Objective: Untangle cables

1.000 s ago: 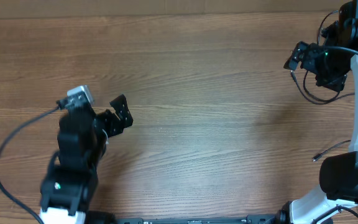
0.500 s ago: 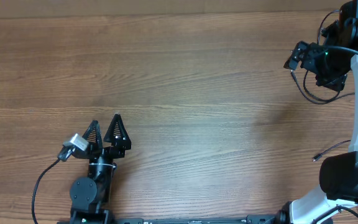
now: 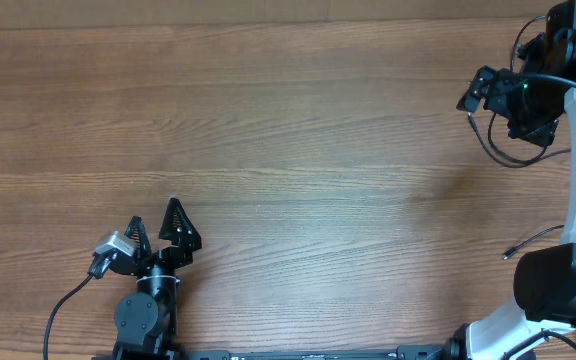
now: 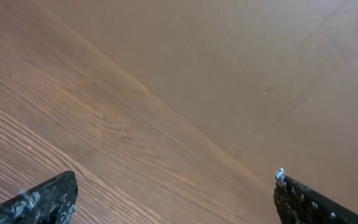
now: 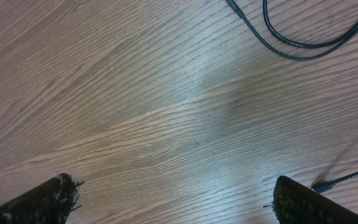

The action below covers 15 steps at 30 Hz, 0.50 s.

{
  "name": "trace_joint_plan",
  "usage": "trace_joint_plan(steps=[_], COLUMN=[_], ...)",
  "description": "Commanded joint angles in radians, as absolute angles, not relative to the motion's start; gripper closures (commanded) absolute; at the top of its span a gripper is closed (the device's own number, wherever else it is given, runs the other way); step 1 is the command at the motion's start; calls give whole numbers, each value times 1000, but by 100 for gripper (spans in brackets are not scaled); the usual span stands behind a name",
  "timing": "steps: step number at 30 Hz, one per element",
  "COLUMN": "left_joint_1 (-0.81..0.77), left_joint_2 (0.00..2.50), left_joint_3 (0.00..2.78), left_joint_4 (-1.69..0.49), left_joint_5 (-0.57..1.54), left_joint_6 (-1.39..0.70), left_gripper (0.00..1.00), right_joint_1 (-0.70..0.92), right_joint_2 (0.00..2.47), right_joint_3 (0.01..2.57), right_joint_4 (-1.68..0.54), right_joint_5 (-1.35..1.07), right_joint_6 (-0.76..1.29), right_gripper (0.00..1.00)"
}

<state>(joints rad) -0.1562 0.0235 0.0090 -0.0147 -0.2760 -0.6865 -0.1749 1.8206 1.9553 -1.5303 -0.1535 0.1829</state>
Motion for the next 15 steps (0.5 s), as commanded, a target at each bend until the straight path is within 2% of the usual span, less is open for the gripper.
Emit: trace_joint_plan(steps=[1,6,15], left_joint_1=[-148,-125,-84], left_joint_2=[2,2,2], left_joint_3=[5,6,6], left_joint_4=[-54,-68,-74], left_joint_5=[-281,-152,-107], left_joint_6=[-502,-223,-205], left_gripper=[0,0,0], right_joint_1=[-169,-169,-169], right_joint_2=[1786,1786,1786], right_joint_3=[1954,1954,1954], right_joint_4=[-1526,-1526,-1526], right_joint_5=[-159,-159,-159], right_joint_6=[181,181,181], right_gripper=[0,0,0])
